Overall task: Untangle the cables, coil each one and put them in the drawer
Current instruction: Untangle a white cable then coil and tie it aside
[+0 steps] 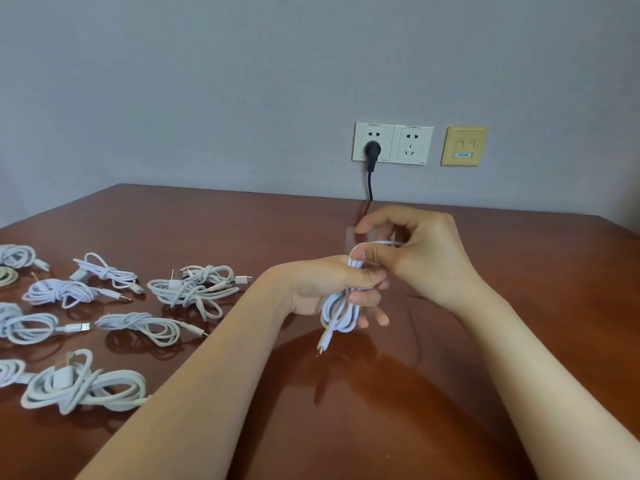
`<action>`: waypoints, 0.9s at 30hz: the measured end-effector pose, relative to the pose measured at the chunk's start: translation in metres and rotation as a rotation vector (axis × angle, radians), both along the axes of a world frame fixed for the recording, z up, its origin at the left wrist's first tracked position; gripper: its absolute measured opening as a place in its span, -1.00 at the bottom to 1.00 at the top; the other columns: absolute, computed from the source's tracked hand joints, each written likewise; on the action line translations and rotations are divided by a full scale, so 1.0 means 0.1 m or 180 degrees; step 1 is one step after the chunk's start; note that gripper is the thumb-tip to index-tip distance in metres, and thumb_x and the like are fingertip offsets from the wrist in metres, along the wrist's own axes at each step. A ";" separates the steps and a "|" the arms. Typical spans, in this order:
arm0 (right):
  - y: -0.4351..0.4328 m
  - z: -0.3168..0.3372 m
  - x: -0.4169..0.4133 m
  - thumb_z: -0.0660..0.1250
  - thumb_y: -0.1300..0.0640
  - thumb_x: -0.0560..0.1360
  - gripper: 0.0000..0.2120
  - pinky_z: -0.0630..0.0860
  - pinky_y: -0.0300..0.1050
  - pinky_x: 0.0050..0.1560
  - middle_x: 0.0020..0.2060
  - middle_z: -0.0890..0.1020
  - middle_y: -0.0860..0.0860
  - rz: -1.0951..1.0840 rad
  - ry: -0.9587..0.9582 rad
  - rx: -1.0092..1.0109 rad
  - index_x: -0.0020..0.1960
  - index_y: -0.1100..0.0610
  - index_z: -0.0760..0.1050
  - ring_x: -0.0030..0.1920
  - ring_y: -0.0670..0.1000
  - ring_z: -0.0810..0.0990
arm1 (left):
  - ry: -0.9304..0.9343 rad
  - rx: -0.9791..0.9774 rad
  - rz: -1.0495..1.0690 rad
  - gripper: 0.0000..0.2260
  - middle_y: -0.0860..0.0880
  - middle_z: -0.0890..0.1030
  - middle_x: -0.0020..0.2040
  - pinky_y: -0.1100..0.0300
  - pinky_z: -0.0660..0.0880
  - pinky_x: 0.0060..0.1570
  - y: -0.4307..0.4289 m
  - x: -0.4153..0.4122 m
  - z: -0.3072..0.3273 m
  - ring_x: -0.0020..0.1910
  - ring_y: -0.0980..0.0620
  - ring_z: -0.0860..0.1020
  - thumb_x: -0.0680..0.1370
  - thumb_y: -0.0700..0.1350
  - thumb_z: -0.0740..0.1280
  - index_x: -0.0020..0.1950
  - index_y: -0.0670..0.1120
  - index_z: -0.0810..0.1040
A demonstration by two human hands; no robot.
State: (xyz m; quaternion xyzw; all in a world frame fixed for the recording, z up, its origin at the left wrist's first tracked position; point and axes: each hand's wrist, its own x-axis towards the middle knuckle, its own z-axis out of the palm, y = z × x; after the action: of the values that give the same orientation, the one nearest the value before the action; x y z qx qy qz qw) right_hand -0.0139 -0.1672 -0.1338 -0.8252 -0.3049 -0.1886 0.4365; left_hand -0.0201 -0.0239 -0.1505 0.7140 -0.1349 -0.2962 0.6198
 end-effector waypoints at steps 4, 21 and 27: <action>-0.02 -0.01 0.03 0.49 0.19 0.34 -0.78 0.38 -0.34 -0.33 -0.39 0.59 -0.02 -0.0116 -0.0103 -0.0022 -0.28 -0.10 0.54 -0.40 -0.15 0.49 | -0.0169 -0.0051 0.0153 -0.73 0.10 0.24 -0.58 0.38 0.27 -0.59 -0.05 -0.02 0.01 -0.66 0.20 0.24 0.65 -0.10 0.07 -0.24 -0.10 0.32; -0.10 -0.05 0.11 0.22 0.14 0.55 -0.76 0.27 -0.22 -0.38 -0.53 0.39 -0.07 -0.0338 0.0254 -0.0644 -0.24 -0.08 0.51 -0.48 -0.09 0.33 | -0.0136 -0.1269 0.2052 -0.72 0.08 0.21 -0.61 0.39 0.22 -0.64 0.07 0.13 0.04 -0.69 0.16 0.14 0.65 -0.04 0.12 -0.23 -0.11 0.34; 0.00 -0.04 0.10 0.20 0.14 0.55 -0.76 0.28 -0.30 -0.37 -0.60 0.44 -0.17 -0.0498 0.0226 -0.0099 -0.24 -0.05 0.52 -0.47 -0.16 0.39 | -0.0570 -0.0845 0.1760 -0.83 0.06 0.27 -0.59 0.35 0.25 -0.60 -0.04 0.09 -0.02 -0.67 0.15 0.17 0.62 -0.08 0.18 0.00 -0.17 0.45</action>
State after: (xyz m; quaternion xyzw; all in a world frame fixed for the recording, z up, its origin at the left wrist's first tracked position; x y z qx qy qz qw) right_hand -0.0035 -0.1670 -0.1379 -0.8594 -0.2266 -0.1880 0.4181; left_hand -0.0109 -0.0281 -0.1524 0.6598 -0.0272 -0.0323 0.7502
